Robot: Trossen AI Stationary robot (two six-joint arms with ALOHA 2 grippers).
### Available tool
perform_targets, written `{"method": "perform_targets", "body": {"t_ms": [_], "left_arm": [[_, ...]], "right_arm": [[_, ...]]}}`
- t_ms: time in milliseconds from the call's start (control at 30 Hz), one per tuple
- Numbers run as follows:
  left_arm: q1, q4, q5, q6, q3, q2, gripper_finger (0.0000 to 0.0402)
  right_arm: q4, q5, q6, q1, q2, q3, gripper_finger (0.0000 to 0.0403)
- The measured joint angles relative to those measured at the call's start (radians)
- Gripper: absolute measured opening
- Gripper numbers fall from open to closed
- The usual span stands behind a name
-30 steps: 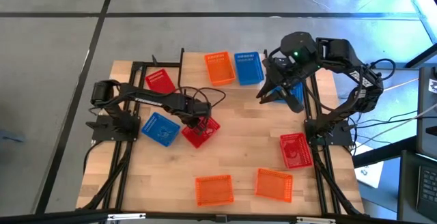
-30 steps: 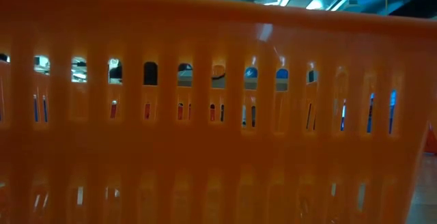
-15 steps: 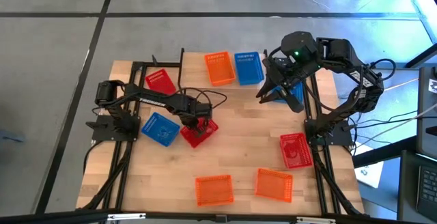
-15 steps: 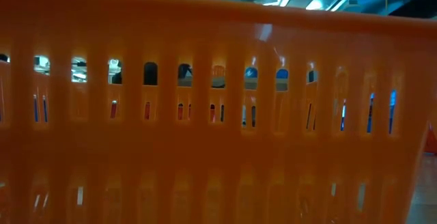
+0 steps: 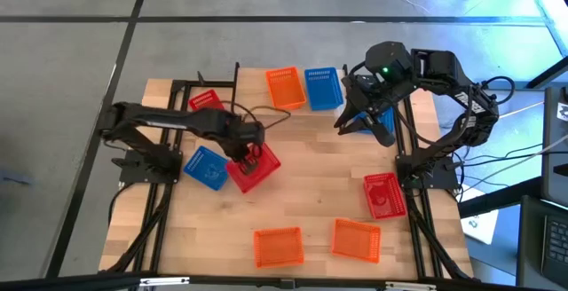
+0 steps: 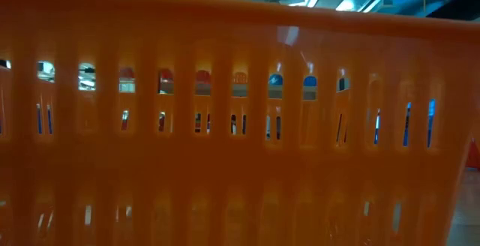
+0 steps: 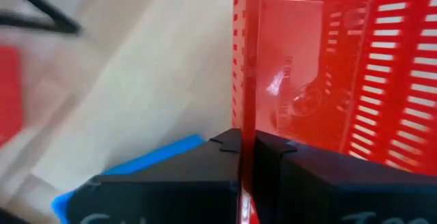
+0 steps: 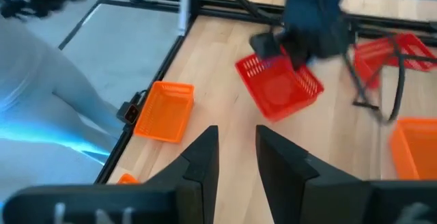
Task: Stack baskets on shelf by color
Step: Put the middle red basket on the shelf
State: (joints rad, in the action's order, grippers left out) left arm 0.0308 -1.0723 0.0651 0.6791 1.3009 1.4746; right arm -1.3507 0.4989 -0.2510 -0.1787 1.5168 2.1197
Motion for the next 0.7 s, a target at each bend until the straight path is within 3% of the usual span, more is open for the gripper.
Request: {"method": "perform_targets", "body": {"t_ms": [233, 467, 567, 700], "left_arm": [[0.006, -0.130, 0.148, 0.027, 0.226, -0.101, 0.0000], [0.139, -0.247, 0.270, 0.114, 0.398, -0.101, 0.0000], [0.241, -0.238, 0.282, 0.110, 0.409, -0.102, 0.0000], [0.393, -0.243, 0.197, 0.088, 0.399, -0.079, 0.0000]], "right_arm": [[-0.008, -0.226, 0.069, 0.000, 0.000, 0.000, 0.0096], [0.000, -0.353, 0.093, 0.000, 0.001, 0.000, 0.0096], [0.003, -0.353, 0.093, 0.000, 0.002, 0.000, 0.0096], [0.012, -0.351, 0.091, 0.000, 0.002, 0.000, 0.0096]]}}
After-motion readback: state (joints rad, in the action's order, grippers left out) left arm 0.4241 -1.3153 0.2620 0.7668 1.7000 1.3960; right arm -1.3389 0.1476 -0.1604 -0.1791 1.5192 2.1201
